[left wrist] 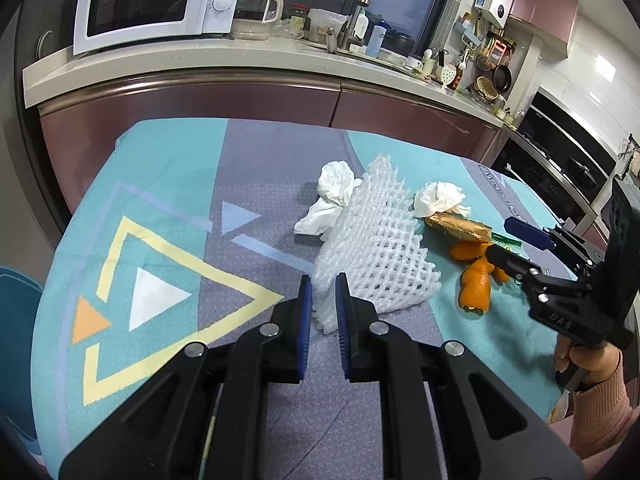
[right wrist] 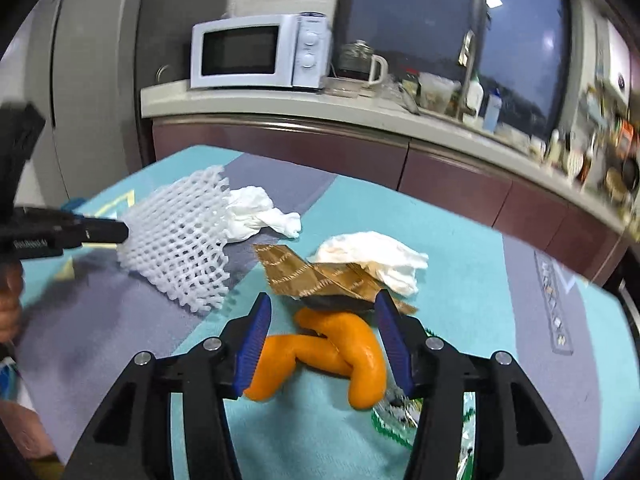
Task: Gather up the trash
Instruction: 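Grasp a foam net with the left gripper while the right gripper grasps a brown wrapper, then carry the foam net and brown wrapper to the teal bin with both grippers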
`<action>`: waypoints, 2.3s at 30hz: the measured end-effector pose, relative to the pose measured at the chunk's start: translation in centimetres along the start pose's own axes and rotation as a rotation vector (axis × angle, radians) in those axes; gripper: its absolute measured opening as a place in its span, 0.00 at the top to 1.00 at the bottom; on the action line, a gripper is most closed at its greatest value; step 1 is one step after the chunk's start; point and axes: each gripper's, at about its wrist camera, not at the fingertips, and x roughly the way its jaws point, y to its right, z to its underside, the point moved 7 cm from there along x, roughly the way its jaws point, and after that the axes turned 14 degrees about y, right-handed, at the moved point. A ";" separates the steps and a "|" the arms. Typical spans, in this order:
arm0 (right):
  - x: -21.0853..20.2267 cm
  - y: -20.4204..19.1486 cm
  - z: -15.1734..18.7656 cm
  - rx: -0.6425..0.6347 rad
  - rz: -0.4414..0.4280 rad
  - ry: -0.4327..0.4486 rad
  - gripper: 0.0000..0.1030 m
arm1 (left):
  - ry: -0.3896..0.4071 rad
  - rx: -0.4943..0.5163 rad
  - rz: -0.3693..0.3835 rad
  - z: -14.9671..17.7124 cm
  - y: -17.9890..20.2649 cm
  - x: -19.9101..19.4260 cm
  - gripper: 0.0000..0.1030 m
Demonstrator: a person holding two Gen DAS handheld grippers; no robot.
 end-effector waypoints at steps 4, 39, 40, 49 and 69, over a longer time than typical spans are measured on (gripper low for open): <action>1.0 -1.0 -0.2 -0.088 0.008 -0.002 0.50 | -0.001 -0.005 -0.002 0.2 -0.1 0.0 0.88; -3.2 -6.5 -5.3 0.182 -0.369 0.101 0.95 | 0.157 -0.019 -0.045 -0.8 -4.2 -10.4 0.90; -3.2 -7.0 -5.5 0.184 -0.384 0.103 0.95 | 0.165 -0.016 -0.063 -0.6 -4.7 -11.2 0.90; -3.2 -12.9 -7.5 0.151 -0.521 0.113 0.95 | 0.220 -0.032 -0.156 0.1 -8.7 -17.2 0.90; -1.6 -28.7 -12.8 -0.007 -0.818 0.143 0.95 | 0.303 -0.178 -0.472 1.9 -23.1 -28.4 0.90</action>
